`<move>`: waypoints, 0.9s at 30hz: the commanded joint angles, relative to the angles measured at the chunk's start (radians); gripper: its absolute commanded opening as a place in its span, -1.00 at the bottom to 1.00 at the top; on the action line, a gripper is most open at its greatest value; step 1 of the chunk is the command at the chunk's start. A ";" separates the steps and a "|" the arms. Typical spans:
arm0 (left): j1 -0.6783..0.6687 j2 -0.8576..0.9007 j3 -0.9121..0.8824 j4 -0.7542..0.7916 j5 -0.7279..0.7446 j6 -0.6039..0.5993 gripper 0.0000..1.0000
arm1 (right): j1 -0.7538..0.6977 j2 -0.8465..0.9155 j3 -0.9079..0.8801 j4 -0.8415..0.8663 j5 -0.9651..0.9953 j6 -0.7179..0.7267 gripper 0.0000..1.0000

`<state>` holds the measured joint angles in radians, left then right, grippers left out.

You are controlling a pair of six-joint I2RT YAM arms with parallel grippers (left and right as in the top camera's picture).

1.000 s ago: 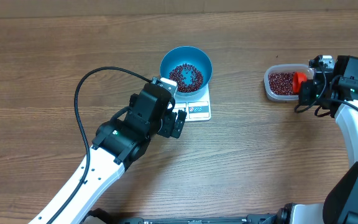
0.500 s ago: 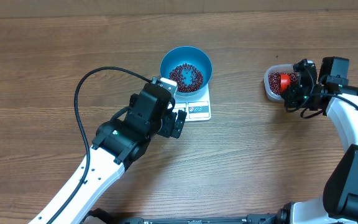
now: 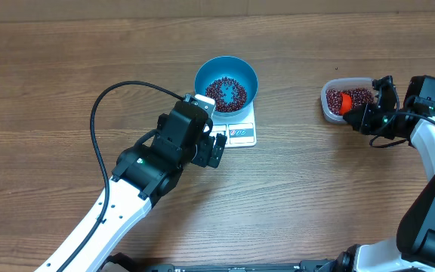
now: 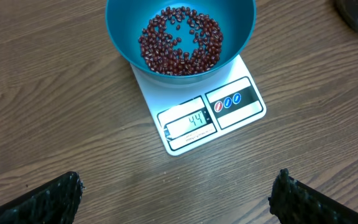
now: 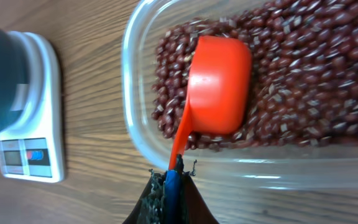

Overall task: Scoop item into bowl and weigh 150g on scale
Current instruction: 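Scoop beans from the tub with the red scoop, right gripper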

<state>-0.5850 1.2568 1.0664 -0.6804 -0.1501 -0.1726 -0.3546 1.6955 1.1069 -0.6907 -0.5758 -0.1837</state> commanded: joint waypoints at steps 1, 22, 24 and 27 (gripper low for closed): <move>0.005 0.000 -0.006 0.003 0.010 0.015 0.99 | 0.005 0.013 -0.001 -0.016 -0.132 0.028 -0.93; 0.005 0.000 -0.006 0.003 0.010 0.015 0.99 | 0.005 0.018 -0.001 0.013 -0.132 0.080 -0.93; 0.005 0.000 -0.006 0.003 0.010 0.015 0.99 | 0.005 0.018 -0.001 0.013 -0.132 0.080 -0.93; 0.005 0.000 -0.006 0.003 0.010 0.015 0.99 | 0.005 0.018 -0.001 0.016 -0.132 0.080 -0.93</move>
<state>-0.5850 1.2568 1.0664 -0.6804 -0.1501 -0.1726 -0.3546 1.7050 1.1065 -0.6804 -0.6476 -0.1059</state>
